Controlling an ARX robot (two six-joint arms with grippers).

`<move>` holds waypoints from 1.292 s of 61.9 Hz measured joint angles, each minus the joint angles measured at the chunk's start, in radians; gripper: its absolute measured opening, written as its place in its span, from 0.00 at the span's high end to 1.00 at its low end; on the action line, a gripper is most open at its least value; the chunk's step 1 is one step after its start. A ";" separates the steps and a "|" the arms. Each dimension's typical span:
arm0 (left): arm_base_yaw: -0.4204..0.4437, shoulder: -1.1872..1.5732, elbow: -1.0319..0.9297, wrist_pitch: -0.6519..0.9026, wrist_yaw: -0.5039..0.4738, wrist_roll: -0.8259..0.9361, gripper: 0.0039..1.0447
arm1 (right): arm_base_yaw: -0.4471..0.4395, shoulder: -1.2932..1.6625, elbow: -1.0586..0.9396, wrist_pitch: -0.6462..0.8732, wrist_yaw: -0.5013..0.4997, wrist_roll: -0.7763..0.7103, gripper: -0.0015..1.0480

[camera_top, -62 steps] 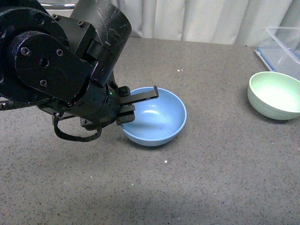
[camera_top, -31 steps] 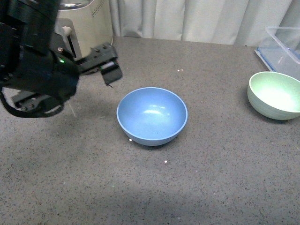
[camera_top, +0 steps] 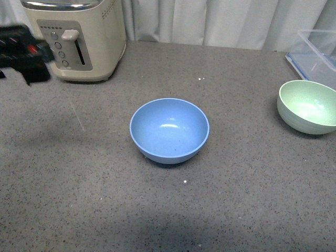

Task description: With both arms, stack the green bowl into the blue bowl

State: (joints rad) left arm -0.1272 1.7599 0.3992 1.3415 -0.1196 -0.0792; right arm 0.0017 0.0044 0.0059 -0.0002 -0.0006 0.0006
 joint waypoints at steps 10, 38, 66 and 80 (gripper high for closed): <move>0.030 -0.145 -0.124 -0.013 0.025 0.052 0.78 | 0.000 0.000 0.000 0.000 -0.001 0.000 0.09; 0.125 -0.624 -0.304 -0.324 0.116 0.069 0.96 | 0.000 0.000 0.000 0.000 -0.001 0.000 0.09; 0.125 -1.021 -0.379 -0.631 0.117 0.071 0.96 | 0.000 0.000 0.000 0.000 -0.001 0.000 0.09; 0.125 -1.180 -0.380 -0.771 0.119 0.071 0.96 | 0.000 0.000 0.000 0.000 -0.001 0.000 0.09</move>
State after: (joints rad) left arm -0.0021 0.5804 0.0193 0.5705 -0.0006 -0.0078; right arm 0.0017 0.0044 0.0059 -0.0002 -0.0013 0.0006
